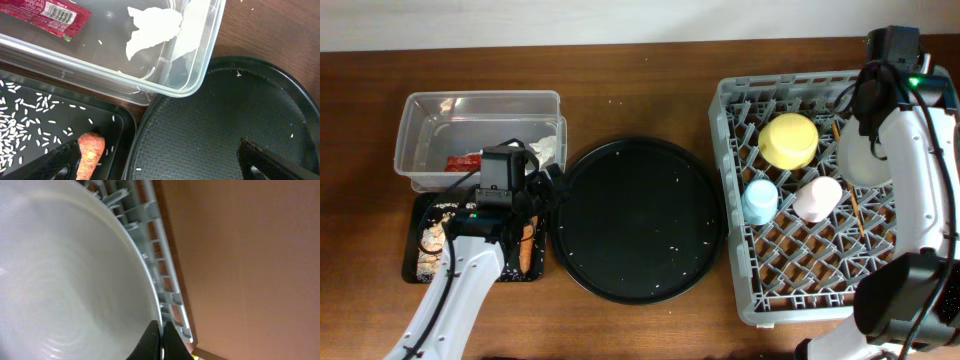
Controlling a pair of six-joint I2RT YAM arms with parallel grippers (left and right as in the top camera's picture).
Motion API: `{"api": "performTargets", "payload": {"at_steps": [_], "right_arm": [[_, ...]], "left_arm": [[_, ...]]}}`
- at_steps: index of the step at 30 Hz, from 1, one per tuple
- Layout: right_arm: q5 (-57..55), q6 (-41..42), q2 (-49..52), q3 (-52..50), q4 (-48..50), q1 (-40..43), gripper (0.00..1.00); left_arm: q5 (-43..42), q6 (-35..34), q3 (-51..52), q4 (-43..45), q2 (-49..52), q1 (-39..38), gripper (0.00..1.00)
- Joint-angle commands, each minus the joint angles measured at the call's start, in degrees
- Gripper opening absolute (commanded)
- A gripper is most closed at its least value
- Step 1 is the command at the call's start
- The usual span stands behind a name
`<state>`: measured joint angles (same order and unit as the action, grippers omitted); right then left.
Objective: Sort waste into correct bins and load items into the dishwasher rack
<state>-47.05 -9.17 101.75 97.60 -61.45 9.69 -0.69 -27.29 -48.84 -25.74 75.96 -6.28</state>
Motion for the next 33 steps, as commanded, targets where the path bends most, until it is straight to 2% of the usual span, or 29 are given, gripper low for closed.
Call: {"api": "performTargets", "payload": {"at_steps": [1, 3, 5, 8, 11, 13, 21, 25, 31, 33], "right_arm": [[2.05, -6.95, -0.07, -5.29, 2.23, -1.75, 0.04], [-0.07, -11.61, -0.07, -8.26, 5.07, -3.39, 0.04], [-12.20, -11.65, -0.13, -8.24, 9.66, -4.13, 0.04], [-15.96, -12.11, -0.13, -8.22, 13.33, -4.13, 0.04], [-26.16, -19.54, -0.33, -8.02, 20.17, -4.17, 0.04], [-26.01, -27.08, -0.46, -8.02, 21.49, -4.31, 0.04], [-15.34, -24.50, -0.44, -8.37, 14.62, -7.91, 0.04], [-4.87, -21.84, -0.44, -8.37, 10.62, -8.22, 0.04], [-15.74, -22.12, -0.44, -8.35, 13.55, -9.05, 0.04], [-20.02, -24.98, -0.44, -8.35, 16.22, -9.05, 0.04]], "left_arm": [[-0.63, -0.52, 0.15, -0.07, -0.57, 0.17, 0.99], [-0.63, -0.50, 0.15, -0.07, -0.55, 0.17, 0.99], [-0.63, -0.50, 0.15, -0.07, -0.55, 0.17, 0.99], [-0.61, -0.50, 0.15, -0.07, -0.55, 0.17, 0.99], [-0.61, -0.52, 0.15, 0.04, -0.55, -0.31, 0.99], [-0.61, -0.52, 0.15, 0.15, -0.57, -0.31, 0.99], [-0.63, -0.52, 0.15, 0.37, -0.55, -0.31, 0.99], [-0.63, -0.52, 0.15, 0.37, -0.55, -0.31, 0.99], [-0.63, -0.52, 0.15, 0.39, -0.55, -0.31, 0.99], [-0.63, -0.50, 0.15, 0.31, -0.55, -0.31, 0.99]]}}
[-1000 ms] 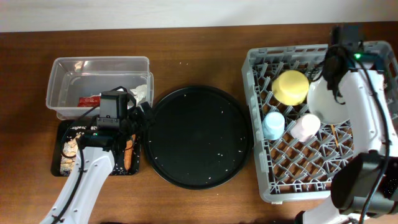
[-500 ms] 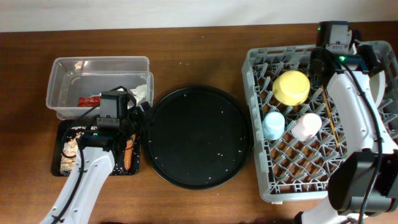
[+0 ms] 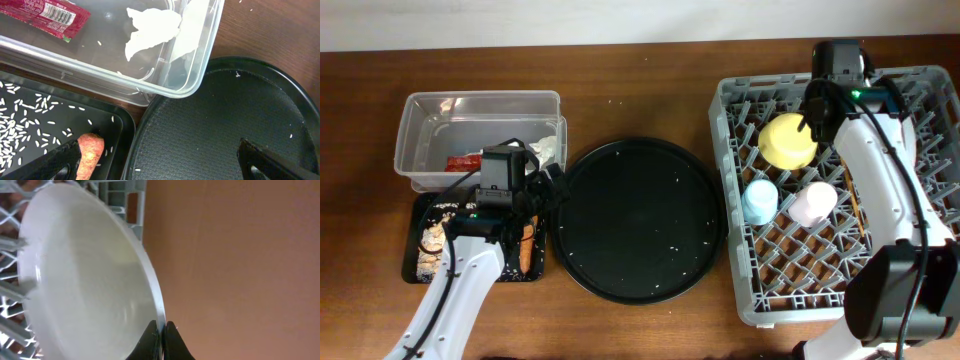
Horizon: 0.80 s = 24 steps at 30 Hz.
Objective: Sort waste into correct bins and load items into the dishwasher rack
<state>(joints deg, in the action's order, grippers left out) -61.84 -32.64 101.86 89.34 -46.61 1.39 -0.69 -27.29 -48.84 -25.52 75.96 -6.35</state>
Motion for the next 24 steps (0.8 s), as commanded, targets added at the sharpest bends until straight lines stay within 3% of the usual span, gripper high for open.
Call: {"api": "performTargets", "payload": {"at_steps": [1, 5, 8, 20, 21, 22, 24], "right_arm": [[-6.49, -1.68, -0.57, -0.09, 1.49, -0.74, 0.04], [-13.94, -7.48, -0.57, -0.09, 8.17, -0.68, 0.04], [-14.03, -6.82, -0.57, -0.09, 8.28, -0.68, 0.04], [-3.63, 0.37, -0.55, -0.11, -0.57, -3.26, 0.04], [-3.10, 0.37, -0.55, -0.11, -0.55, -3.26, 0.31], [-2.82, 0.37, -0.55, -0.11, -0.55, -3.26, 0.49], [-2.84, 0.37, -0.55, -0.11, -0.57, -3.26, 0.74]], "left_arm": [[-0.63, -0.50, 0.15, -0.09, -0.55, -0.24, 0.99], [-0.66, -0.52, 0.15, -0.09, -0.55, -0.24, 0.99], [-0.66, -0.52, 0.15, -0.09, -0.55, -0.24, 0.99], [-0.63, -0.52, 0.15, -0.09, -0.55, -0.24, 0.99], [-0.66, -0.52, 0.15, -0.07, -0.55, -0.24, 0.99], [-0.63, -0.52, 0.15, -0.09, -0.55, -0.24, 0.99], [-0.63, -0.52, 0.15, -0.09, -0.55, -0.24, 0.99]]}}
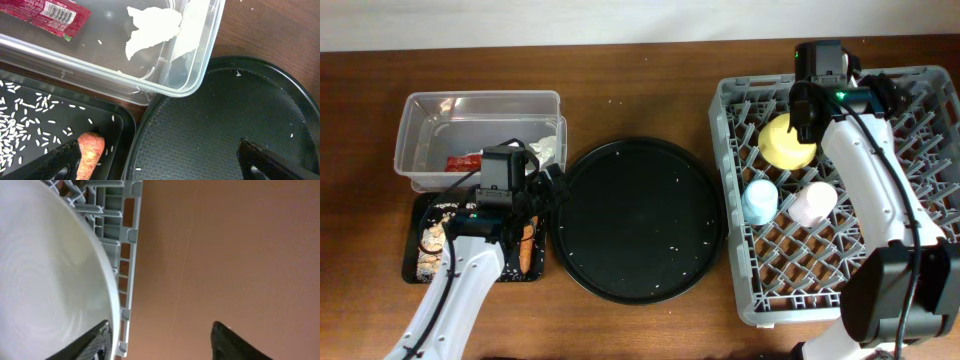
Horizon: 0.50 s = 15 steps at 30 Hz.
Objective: Sort waste into correct bins and load items into the dishwasher rack
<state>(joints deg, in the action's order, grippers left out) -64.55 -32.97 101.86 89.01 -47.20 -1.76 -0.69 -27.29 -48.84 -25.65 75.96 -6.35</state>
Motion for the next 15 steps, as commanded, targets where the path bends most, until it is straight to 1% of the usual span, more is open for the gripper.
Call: {"api": "performTargets", "payload": {"at_steps": [1, 4, 6, 8, 9, 10, 11, 12, 13, 14, 15], "right_arm": [[-0.13, 0.70, -0.55, 0.22, 0.02, -0.11, 0.75], [-0.11, 1.46, -0.55, 0.22, 0.02, -0.11, 0.77], [2.19, 4.26, -0.55, 0.22, -0.46, -0.11, 0.79], [8.46, 9.97, -0.55, 0.22, -1.73, -0.11, 0.84], [15.50, 14.38, -0.55, 0.22, -1.68, -0.11, 0.87], [25.35, 16.92, -0.55, 0.22, -1.75, -0.15, 0.89], [36.54, 17.22, -0.55, 0.24, -2.14, -0.15, 0.98], [47.98, 17.22, -0.55, 0.24, -2.10, -0.15, 0.98], [57.02, 17.22, -0.55, 0.24, -1.86, -0.15, 0.98], [61.20, 17.22, -0.55, 0.24, -1.84, -0.15, 0.98], [63.06, 17.22, -0.55, 0.24, -1.90, -0.15, 0.98]], "left_arm": [[-0.63, -0.52, 0.15, 0.04, -0.55, -0.24, 0.99], [-0.66, -0.52, 0.15, 0.04, -0.55, -0.24, 0.99], [-0.63, -0.52, 0.15, 0.07, -0.55, -0.24, 0.99], [-0.66, -0.52, 0.15, 0.07, -0.55, -0.24, 0.99], [-0.63, -0.52, 0.15, 0.07, -0.55, -0.24, 0.99], [-0.63, -0.52, 0.15, 0.04, -0.55, -0.24, 0.99], [-0.66, -0.52, 0.15, 0.07, -0.55, -0.24, 0.99], [-0.66, -0.52, 0.15, 0.04, -0.55, -0.24, 0.99], [-0.66, -0.52, 0.15, 0.02, -0.55, -0.24, 0.99], [-0.63, -0.52, 0.15, -0.13, -0.55, -0.24, 0.99], [-0.61, -0.50, 0.15, -0.17, -0.55, -0.24, 0.99]]}}
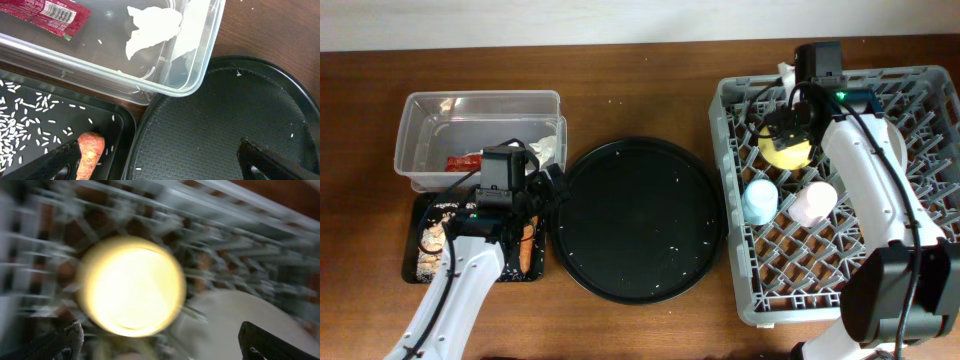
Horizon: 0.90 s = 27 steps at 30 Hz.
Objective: Sort waste into correct bins and load items into the dishwasher rack
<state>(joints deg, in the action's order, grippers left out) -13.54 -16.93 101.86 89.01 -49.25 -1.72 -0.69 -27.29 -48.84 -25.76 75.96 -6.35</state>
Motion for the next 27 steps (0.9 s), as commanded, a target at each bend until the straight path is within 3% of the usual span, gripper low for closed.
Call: {"api": "performTargets", "payload": {"at_steps": [1, 17, 27], "right_arm": [[12.04, 1.16, -0.55, 0.24, 0.15, -0.20, 0.98], [12.04, 1.16, -1.60, 0.22, 0.15, -0.11, 0.98], [12.04, 1.16, -35.87, 0.22, 0.13, -0.15, 0.98]], "left_arm": [[-0.59, -0.50, 0.15, 0.00, -0.55, -0.24, 0.99], [-0.59, -0.50, 0.15, 1.01, -0.55, -0.24, 0.99], [-0.59, -0.50, 0.15, 1.01, -0.55, -0.24, 0.99]]}}
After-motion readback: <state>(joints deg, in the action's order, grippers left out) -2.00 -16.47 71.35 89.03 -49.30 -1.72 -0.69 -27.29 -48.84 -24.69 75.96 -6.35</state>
